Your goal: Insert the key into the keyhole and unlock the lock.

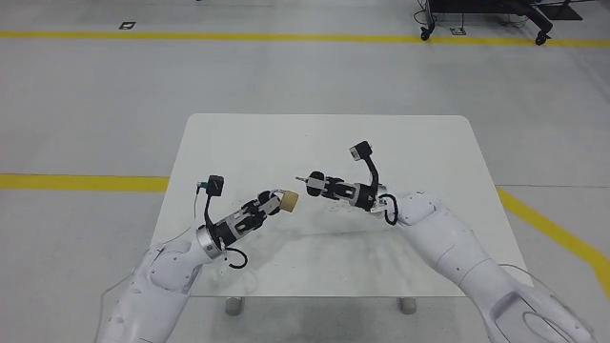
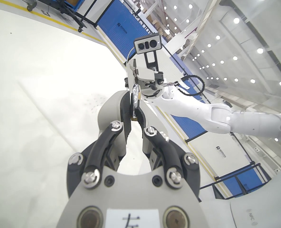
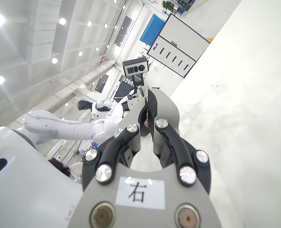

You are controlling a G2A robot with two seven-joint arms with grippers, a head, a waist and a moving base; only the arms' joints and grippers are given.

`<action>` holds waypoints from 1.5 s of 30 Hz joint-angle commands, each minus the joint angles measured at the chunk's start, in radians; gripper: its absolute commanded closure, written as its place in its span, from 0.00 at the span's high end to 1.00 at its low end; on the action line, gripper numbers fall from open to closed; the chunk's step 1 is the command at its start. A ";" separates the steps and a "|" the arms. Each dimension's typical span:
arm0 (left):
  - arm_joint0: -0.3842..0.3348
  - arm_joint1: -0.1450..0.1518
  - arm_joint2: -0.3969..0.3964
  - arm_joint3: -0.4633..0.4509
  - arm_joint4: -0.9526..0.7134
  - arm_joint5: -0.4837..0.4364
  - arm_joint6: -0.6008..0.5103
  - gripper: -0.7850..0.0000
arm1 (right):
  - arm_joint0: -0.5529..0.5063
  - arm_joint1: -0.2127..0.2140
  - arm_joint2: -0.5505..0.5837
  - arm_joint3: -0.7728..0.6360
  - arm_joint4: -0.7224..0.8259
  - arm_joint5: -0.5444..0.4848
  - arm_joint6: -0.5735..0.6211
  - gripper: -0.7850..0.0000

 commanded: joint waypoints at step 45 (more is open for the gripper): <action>-0.097 -0.011 0.118 0.147 -0.359 -0.050 -0.155 0.00 | -0.049 -0.040 0.086 -0.047 -0.013 -0.004 -0.033 0.00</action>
